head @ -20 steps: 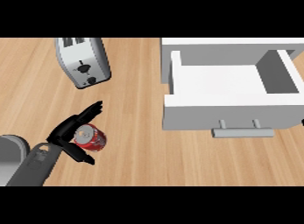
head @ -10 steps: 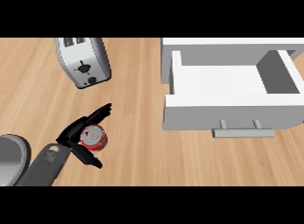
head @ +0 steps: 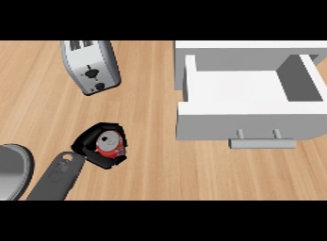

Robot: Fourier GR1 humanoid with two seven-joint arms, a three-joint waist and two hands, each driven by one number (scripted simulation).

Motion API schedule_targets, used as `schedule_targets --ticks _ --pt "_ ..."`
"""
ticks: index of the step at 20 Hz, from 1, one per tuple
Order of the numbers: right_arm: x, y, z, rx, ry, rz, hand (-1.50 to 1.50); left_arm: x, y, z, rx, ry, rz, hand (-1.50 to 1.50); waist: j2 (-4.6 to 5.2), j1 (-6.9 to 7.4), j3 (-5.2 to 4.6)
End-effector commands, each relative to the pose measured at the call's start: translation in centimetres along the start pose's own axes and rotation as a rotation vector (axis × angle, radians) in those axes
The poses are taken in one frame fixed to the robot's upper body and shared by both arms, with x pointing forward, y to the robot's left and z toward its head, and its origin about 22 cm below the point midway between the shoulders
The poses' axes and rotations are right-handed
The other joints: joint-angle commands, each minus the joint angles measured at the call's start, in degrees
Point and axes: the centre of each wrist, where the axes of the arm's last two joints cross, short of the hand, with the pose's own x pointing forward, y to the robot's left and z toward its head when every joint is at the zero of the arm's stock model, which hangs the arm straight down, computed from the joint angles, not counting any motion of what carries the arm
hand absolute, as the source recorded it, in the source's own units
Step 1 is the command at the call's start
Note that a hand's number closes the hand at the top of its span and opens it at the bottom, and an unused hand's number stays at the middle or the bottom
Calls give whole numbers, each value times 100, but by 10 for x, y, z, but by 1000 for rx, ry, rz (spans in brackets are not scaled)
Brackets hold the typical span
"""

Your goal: Pick up the can, place it into the drawer and close the drawer

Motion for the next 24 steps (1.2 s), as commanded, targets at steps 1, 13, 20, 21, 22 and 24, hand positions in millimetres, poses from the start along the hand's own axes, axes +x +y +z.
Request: schedule_targets --ticks 1,13,20,21,22,24 --pt "-9 -4 -3 -24 3 -3 -150 11 -10 -12 -111 -74 80 150 -8 36 3" --pt "-4 -4 2 -32 11 -4 -150 18 7 16 806 -149 86 150 -41 135 11" --pt "-2 -14 10 4 -10 5 -150 91 -7 -12 746 -177 34 150 -13 19 3" --pt "-5 -2 4 -11 -18 4 -150 105 -16 -17 738 -176 59 150 -14 39 3" --pt "9 -17 6 1 -10 -3 -150 116 -12 -26 744 -202 6 150 -14 13 2" --pt "3 -7 8 -36 -11 -27 -150 131 -15 -25 723 -226 12 150 -6 11 1"
